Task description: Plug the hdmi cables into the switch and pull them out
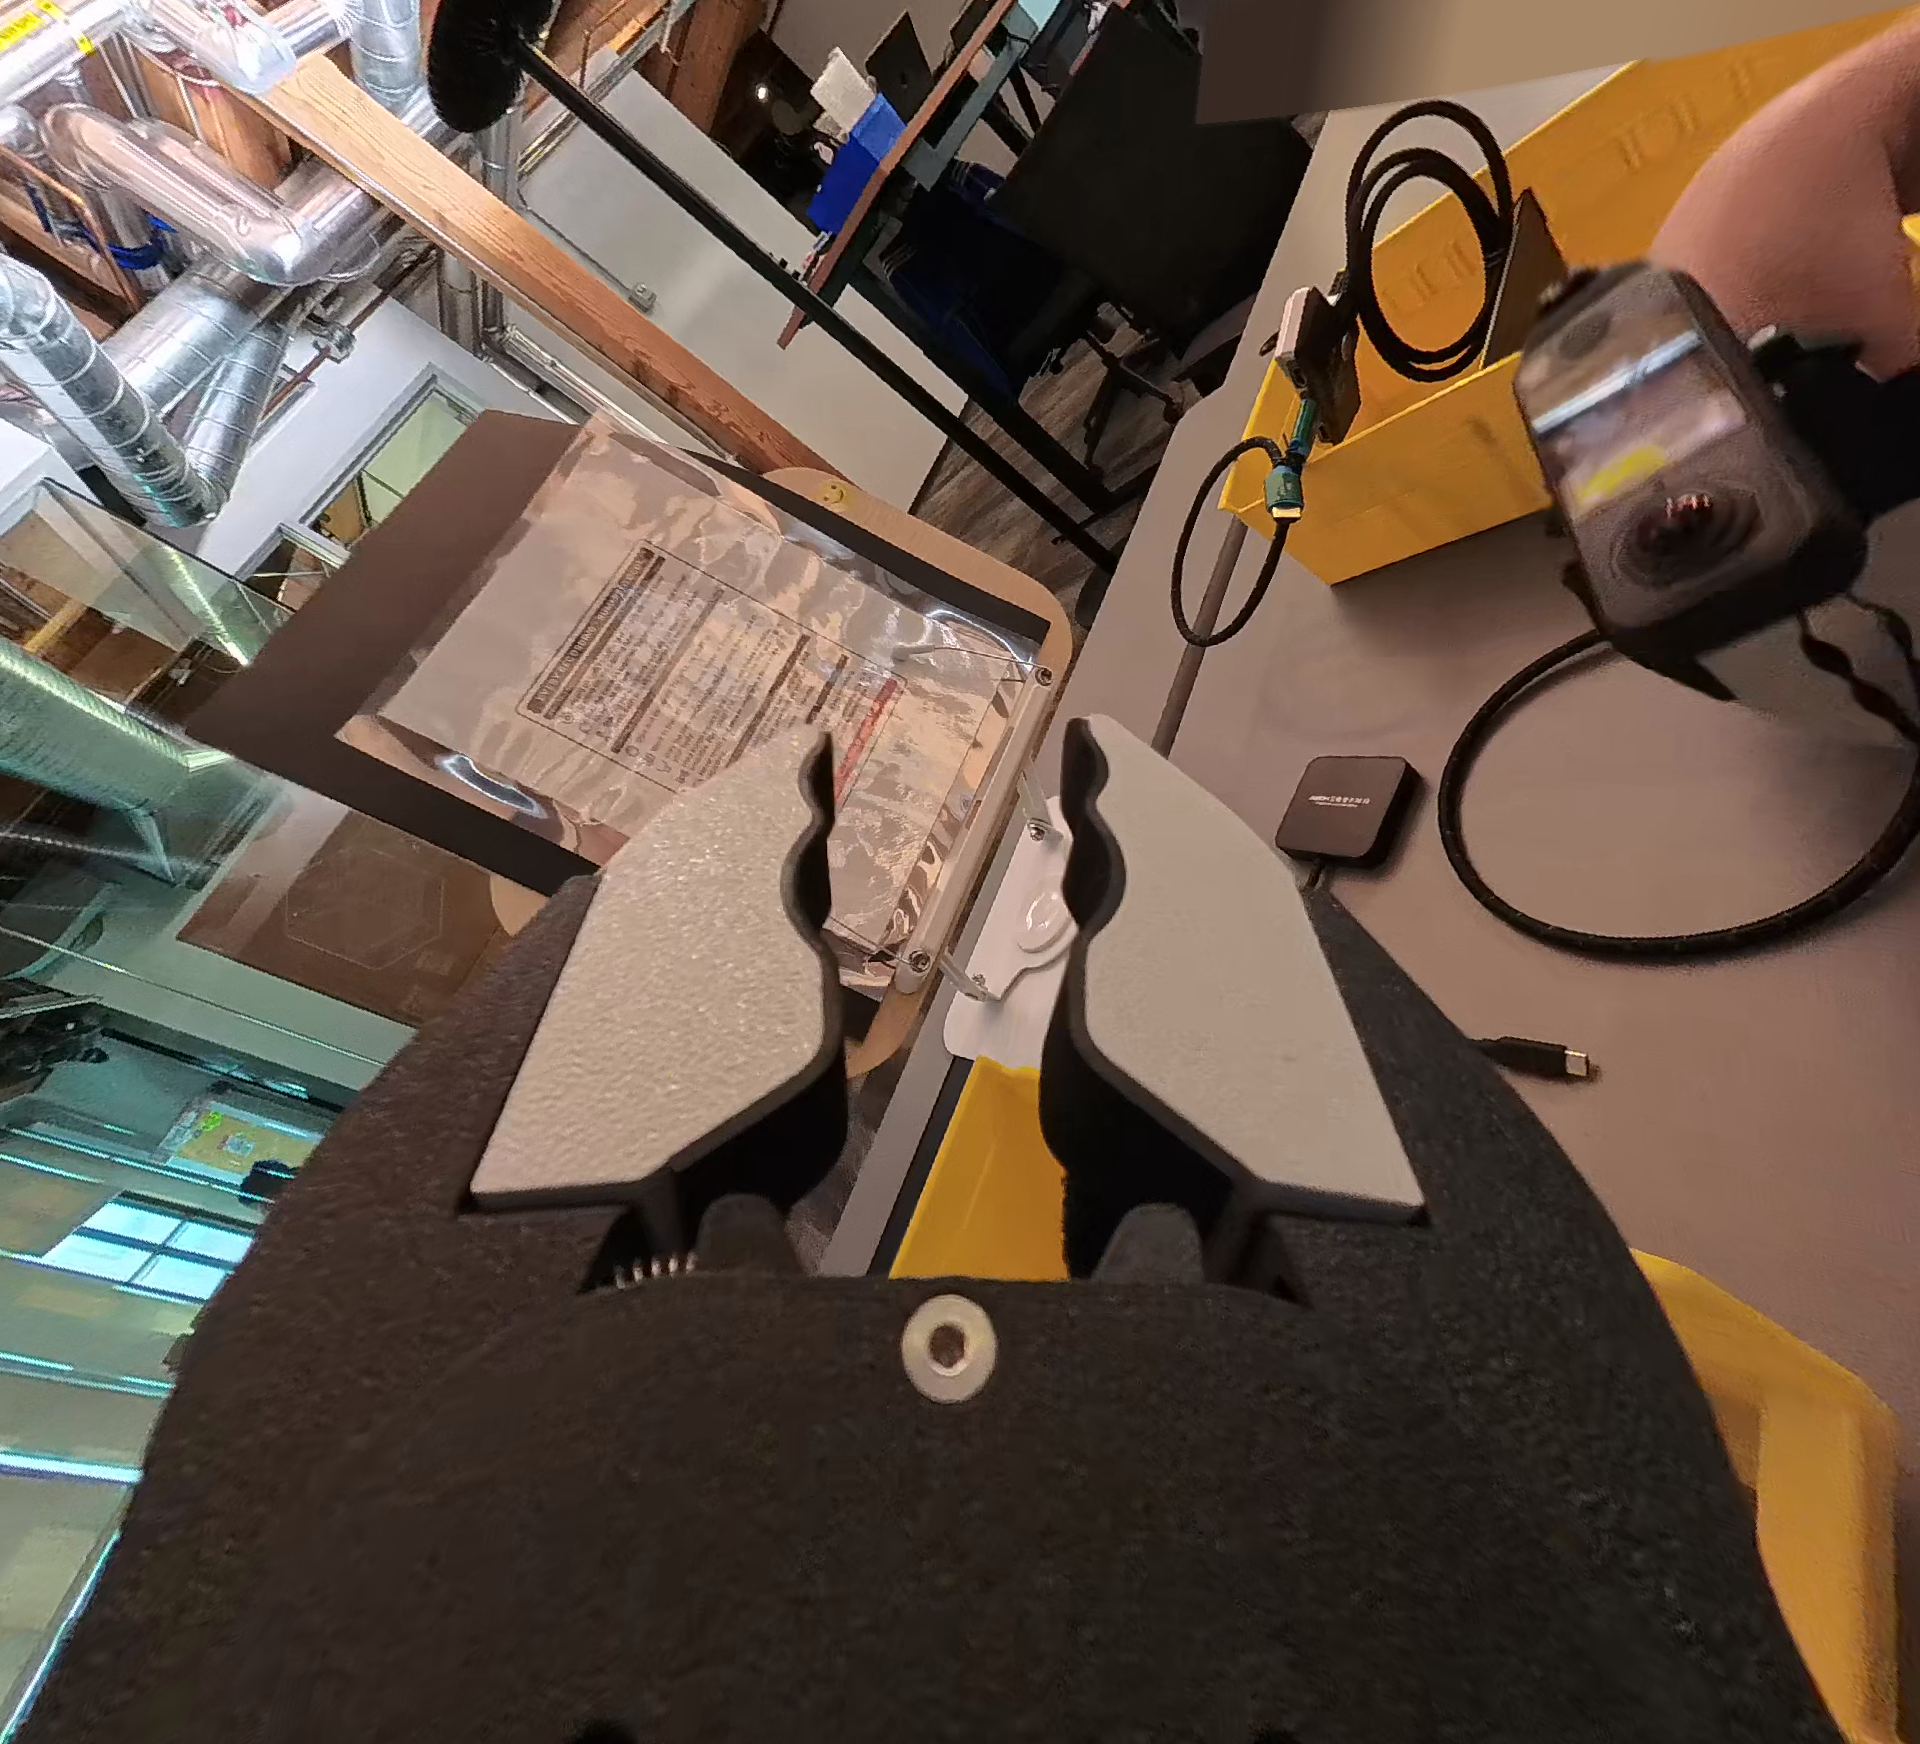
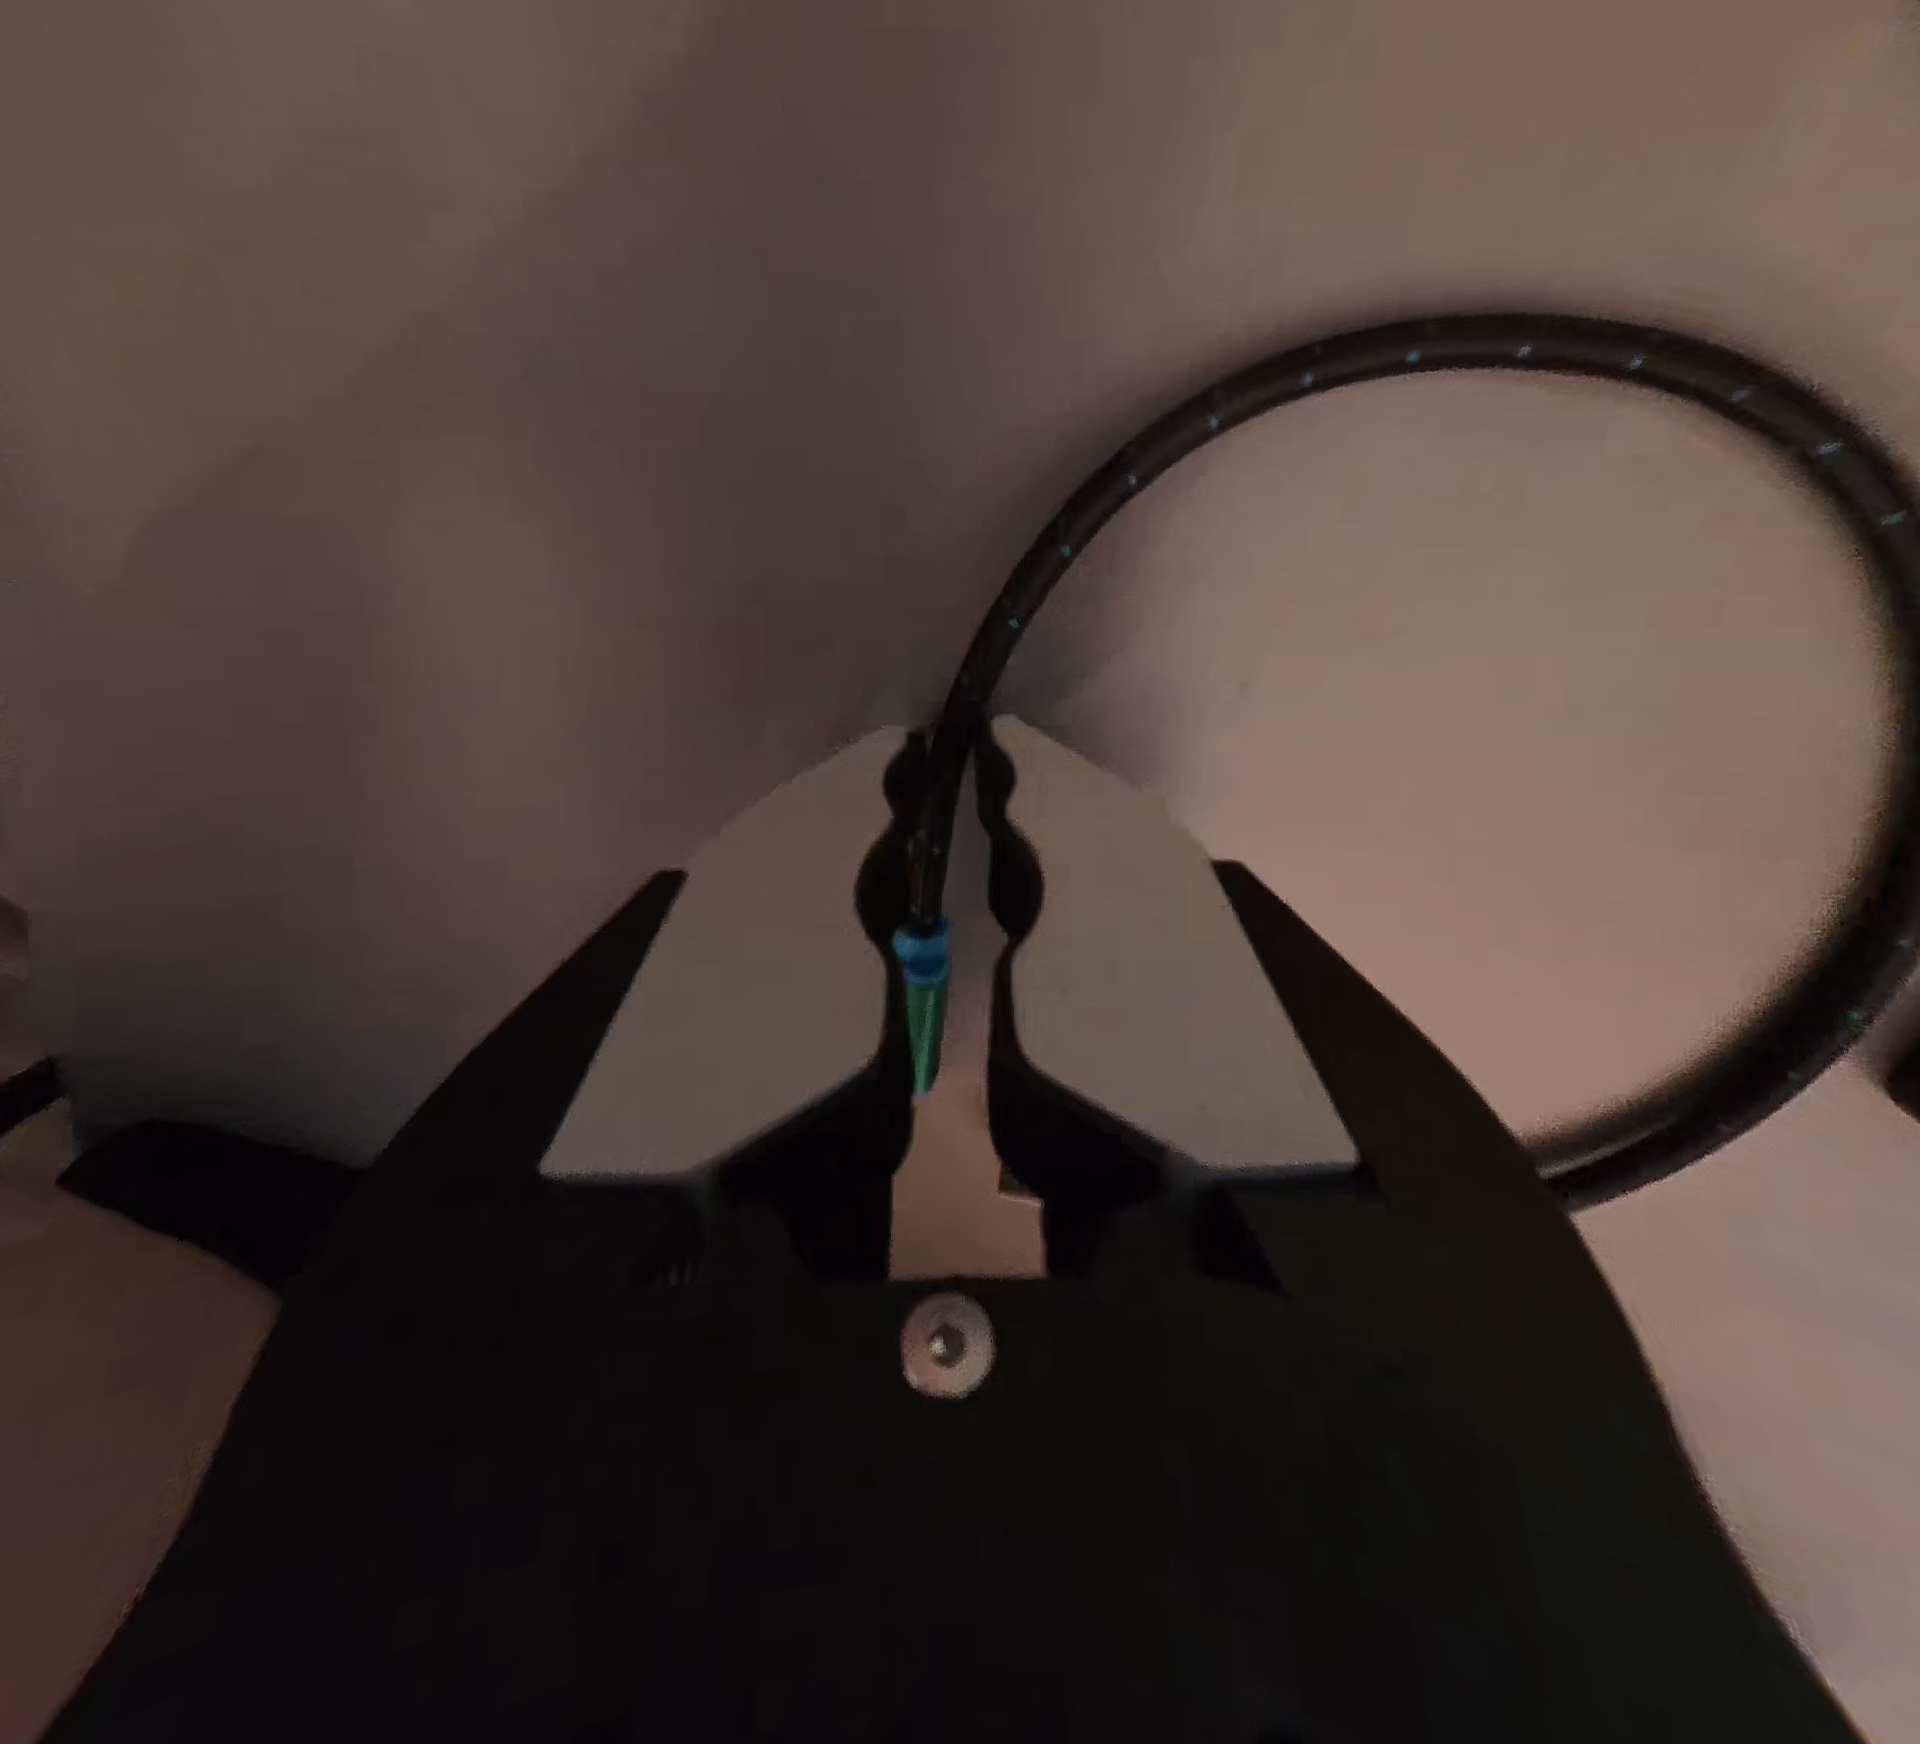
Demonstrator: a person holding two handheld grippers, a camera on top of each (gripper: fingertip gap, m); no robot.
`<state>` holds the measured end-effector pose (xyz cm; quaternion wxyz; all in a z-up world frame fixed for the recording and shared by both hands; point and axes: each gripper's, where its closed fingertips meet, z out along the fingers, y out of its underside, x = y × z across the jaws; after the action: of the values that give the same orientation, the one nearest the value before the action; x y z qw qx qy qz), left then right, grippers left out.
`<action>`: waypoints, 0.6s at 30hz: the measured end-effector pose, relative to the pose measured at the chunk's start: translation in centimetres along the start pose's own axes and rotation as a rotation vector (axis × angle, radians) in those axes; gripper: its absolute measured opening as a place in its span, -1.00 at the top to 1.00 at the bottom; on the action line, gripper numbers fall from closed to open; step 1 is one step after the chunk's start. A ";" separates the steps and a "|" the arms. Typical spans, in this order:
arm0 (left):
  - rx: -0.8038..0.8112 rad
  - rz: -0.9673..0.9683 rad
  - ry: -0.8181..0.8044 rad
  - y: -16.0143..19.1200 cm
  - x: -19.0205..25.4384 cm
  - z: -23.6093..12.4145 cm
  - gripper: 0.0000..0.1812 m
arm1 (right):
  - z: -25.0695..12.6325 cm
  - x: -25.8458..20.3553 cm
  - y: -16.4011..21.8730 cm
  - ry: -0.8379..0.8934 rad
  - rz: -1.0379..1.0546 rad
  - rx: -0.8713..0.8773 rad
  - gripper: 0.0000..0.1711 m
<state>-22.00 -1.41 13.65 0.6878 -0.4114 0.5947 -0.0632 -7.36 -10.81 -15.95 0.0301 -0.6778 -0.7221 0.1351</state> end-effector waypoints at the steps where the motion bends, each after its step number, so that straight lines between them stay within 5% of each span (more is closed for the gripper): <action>1: 0.012 -0.002 -0.003 -0.2 -0.1 -0.2 0.55 | -0.1 0.0 -0.3 -0.023 0.022 0.008 0.88; 5: 0.075 -0.006 -0.020 -1.7 -0.4 -1.1 0.58 | -2.5 -0.3 -2.7 -0.155 0.120 0.234 0.90; 11: 0.084 0.006 0.074 -3.1 1.7 -0.8 0.58 | -11.6 -0.4 -5.6 -0.293 0.262 0.697 0.91; 18: -0.007 0.093 0.367 -3.7 10.3 4.2 0.52 | -14.5 -1.2 -3.8 -0.082 0.162 0.666 0.91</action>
<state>-13.92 -7.73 7.95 0.5685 -0.3675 0.7288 -0.1031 -7.63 -9.92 -0.97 0.2099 -0.6801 -0.5826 0.3925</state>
